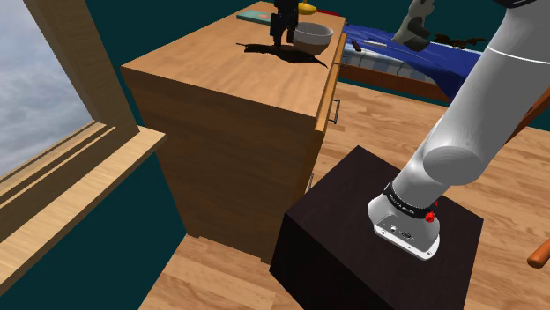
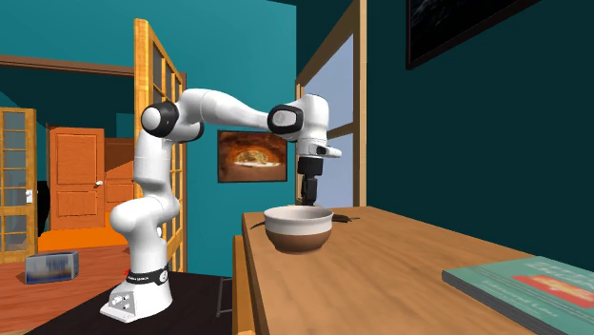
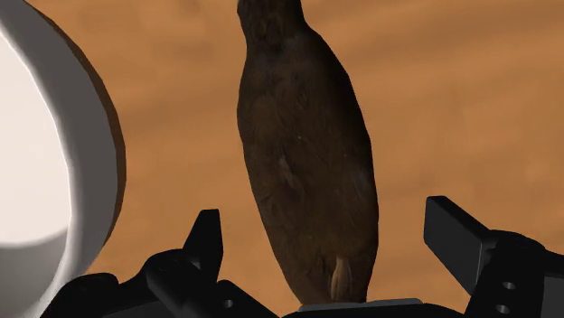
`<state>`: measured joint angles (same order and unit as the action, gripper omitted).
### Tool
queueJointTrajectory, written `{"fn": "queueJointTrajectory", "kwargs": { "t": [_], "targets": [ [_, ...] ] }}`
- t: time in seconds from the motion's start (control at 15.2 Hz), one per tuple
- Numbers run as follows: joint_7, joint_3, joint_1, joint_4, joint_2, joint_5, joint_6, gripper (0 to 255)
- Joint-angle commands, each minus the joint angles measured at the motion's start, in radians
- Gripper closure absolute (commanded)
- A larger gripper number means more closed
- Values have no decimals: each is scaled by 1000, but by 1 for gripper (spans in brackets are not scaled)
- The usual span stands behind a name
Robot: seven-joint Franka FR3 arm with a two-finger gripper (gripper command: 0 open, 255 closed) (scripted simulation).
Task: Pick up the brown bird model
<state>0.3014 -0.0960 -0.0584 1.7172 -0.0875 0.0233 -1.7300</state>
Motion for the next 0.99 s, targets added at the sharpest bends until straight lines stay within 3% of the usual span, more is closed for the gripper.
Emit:
{"fn": "queueJointTrajectory", "kwargs": {
  "t": [0.0,0.13,0.2,0.92],
  "targets": [
    [1,0,1,30,-3,0,-33,0],
    [1,0,1,30,-3,0,-33,0],
    [1,-1,1,30,-2,0,-33,255],
    [1,-1,1,6,-1,0,-7,255]
  ]
}}
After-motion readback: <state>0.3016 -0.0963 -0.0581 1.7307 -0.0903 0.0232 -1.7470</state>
